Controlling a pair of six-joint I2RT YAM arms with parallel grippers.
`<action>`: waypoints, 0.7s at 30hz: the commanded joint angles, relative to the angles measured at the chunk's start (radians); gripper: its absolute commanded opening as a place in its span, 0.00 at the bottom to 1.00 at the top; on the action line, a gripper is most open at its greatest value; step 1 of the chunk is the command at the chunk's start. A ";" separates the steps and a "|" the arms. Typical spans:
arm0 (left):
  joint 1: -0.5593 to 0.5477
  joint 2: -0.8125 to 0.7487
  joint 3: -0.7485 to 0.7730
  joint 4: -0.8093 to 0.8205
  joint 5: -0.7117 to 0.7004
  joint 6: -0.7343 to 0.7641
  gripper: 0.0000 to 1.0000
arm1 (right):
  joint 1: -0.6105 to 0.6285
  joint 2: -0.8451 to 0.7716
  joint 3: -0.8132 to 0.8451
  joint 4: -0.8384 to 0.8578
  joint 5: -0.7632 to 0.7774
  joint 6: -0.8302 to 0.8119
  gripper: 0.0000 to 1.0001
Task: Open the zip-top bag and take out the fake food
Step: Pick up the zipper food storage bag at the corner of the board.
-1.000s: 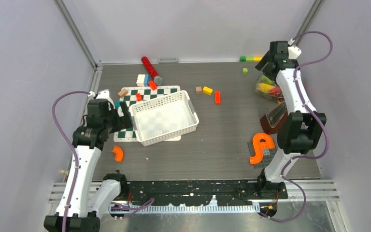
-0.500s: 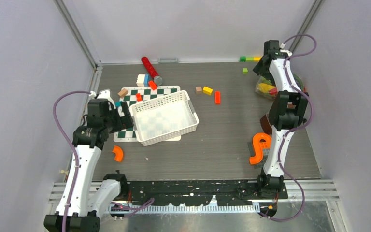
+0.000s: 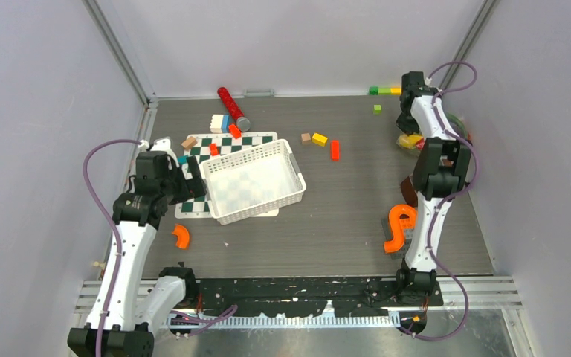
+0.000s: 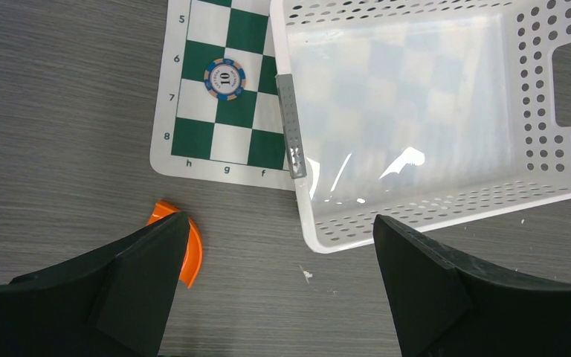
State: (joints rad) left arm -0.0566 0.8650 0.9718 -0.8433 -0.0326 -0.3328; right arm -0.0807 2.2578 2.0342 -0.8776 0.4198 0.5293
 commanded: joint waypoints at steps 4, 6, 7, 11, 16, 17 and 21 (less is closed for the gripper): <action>0.005 0.009 0.010 0.011 0.011 0.006 0.99 | 0.003 -0.197 0.003 0.066 0.010 -0.040 0.00; 0.006 0.009 0.011 0.012 0.011 0.006 0.99 | 0.006 -0.239 0.023 0.066 -0.019 -0.049 0.00; 0.006 0.010 0.010 0.012 0.010 0.006 0.99 | 0.008 -0.265 0.042 0.063 -0.034 -0.062 0.00; 0.006 0.010 0.009 0.009 0.007 0.006 0.99 | 0.054 -0.310 0.156 0.009 -0.077 -0.133 0.00; 0.005 0.015 0.010 0.007 0.003 0.006 0.99 | 0.213 -0.355 0.236 -0.070 -0.060 -0.214 0.00; 0.005 0.016 0.012 0.006 -0.001 0.006 0.99 | 0.257 -0.383 0.219 -0.075 -0.051 -0.228 0.00; 0.005 0.012 0.013 0.004 -0.013 0.006 0.98 | 0.396 -0.493 0.113 -0.071 -0.031 -0.248 0.00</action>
State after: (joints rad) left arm -0.0566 0.8803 0.9718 -0.8440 -0.0334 -0.3328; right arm 0.1902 1.9129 2.1971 -0.9478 0.3756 0.3401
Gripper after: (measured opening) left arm 0.983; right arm 0.026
